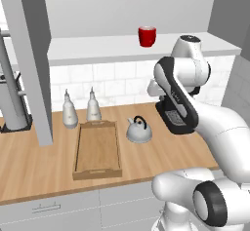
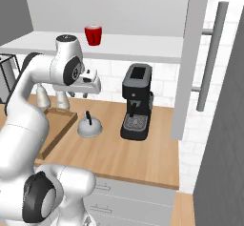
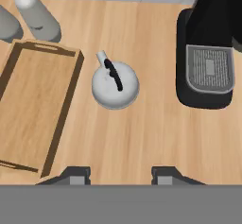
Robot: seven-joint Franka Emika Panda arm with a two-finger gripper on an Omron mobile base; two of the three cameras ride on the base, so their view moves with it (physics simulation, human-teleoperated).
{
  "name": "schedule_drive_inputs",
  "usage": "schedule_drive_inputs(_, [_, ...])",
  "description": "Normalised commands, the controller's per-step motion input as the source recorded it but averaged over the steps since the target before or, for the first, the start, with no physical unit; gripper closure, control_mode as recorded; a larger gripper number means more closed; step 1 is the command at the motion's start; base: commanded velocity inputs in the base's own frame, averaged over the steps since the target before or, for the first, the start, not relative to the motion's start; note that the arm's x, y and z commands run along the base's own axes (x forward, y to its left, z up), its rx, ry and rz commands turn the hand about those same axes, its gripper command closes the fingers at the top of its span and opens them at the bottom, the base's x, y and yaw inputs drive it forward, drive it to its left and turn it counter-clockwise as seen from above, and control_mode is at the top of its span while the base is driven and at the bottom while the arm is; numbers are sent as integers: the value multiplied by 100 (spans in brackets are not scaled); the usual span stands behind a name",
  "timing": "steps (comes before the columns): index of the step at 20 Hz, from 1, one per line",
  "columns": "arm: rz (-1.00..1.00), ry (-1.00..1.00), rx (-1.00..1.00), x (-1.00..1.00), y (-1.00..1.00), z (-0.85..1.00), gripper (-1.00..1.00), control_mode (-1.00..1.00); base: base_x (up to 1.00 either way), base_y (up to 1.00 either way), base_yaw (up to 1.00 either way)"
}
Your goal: Pick the kettle from the counter and place it on the tray. Then pick the mug from the cabinet and place it on the tray. Then close the cabinet doors.
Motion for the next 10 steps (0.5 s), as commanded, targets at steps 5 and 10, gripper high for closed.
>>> schedule_drive_inputs(5, [0,1,0,5,0,-64,-100,-100,0,0,0])
schedule_drive_inputs(10, [3,-10,0,4,6,-79,-100,-100,0,0,0])
